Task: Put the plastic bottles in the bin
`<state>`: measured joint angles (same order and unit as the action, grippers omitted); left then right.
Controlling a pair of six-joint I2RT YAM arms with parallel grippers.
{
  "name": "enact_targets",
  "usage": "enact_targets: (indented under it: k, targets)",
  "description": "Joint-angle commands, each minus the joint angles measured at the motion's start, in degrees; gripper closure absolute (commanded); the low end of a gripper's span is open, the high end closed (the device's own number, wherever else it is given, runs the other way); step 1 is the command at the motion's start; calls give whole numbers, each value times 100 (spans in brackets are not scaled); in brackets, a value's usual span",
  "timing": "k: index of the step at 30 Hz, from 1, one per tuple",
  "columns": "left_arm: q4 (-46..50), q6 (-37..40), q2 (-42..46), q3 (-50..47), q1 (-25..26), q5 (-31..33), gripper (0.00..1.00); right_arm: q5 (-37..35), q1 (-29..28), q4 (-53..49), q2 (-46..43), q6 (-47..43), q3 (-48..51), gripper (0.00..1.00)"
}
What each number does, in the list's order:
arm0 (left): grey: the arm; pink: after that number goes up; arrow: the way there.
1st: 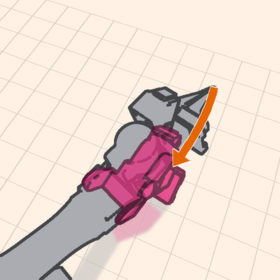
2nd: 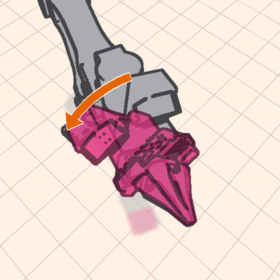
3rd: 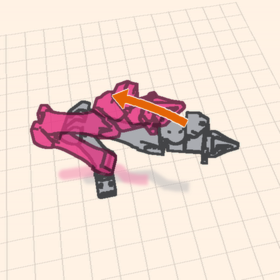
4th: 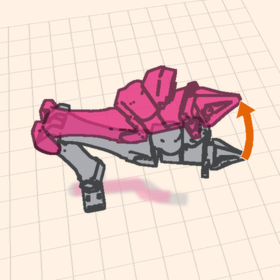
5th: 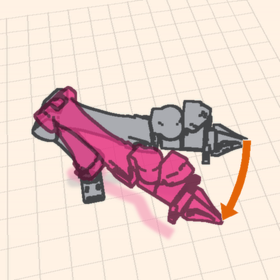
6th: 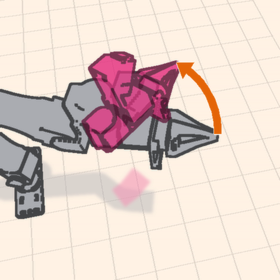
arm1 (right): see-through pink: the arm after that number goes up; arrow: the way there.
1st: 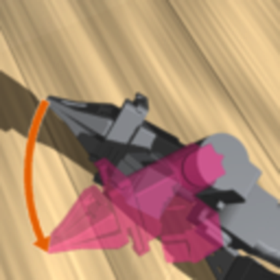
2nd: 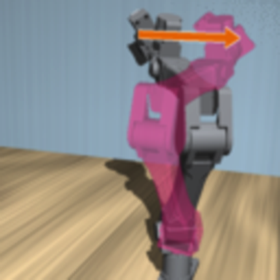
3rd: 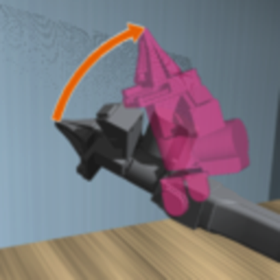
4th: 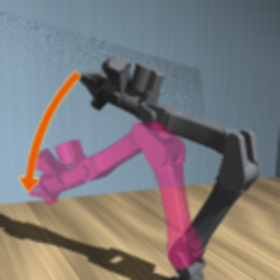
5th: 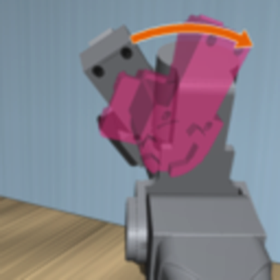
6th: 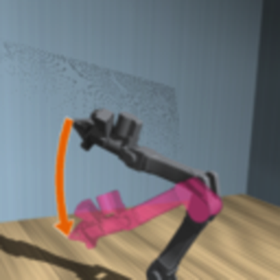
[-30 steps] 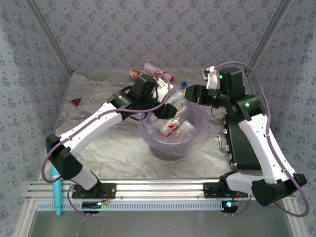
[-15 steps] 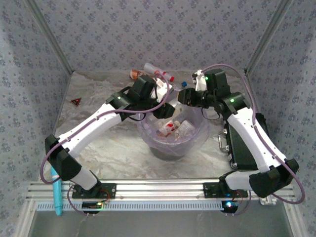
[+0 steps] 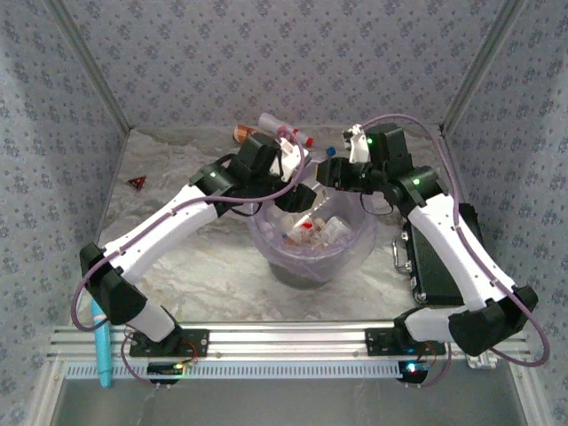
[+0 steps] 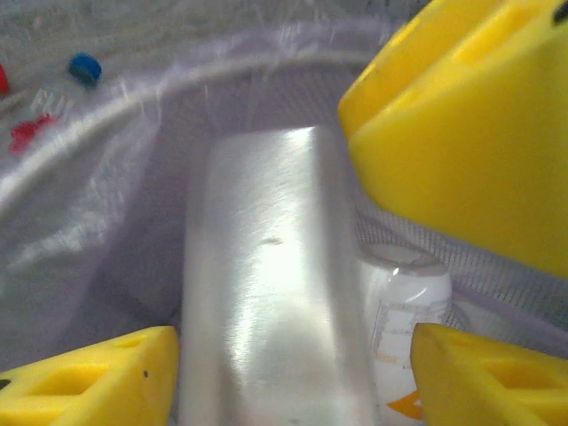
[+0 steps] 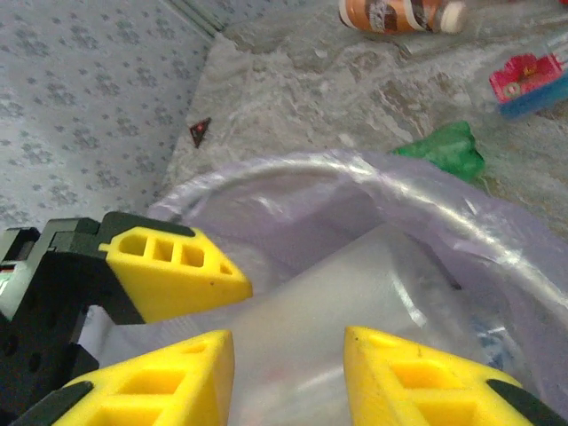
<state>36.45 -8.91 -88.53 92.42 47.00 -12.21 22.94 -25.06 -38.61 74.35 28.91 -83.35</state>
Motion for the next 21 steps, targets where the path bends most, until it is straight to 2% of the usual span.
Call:
enact_targets:
  k: [1, 6, 9, 11, 15, 21]
  targets:
    - [0, 176, 239, 611, -6, -144, 27, -44, 70, -322, -161, -186, -446, 57]
    - [60, 290, 359, 1082, -123, -219, 20, -31, 413, -527, -331, -312, -516, 53]
    - [58, 477, 557, 1274, -380, -147, 18, 55, 704, -679, -509, -373, -477, 51]
    - [-97, 520, 729, 1248, -754, -27, 18, 125, 920, -790, -632, -394, -417, 50]
    - [-445, 215, 793, 1095, -2020, -440, 19, 217, 1274, -957, -836, -421, -187, 49]
    - [-573, -129, 129, 839, -2974, -1177, 20, 149, 1406, -941, -1065, -378, 295, 48]
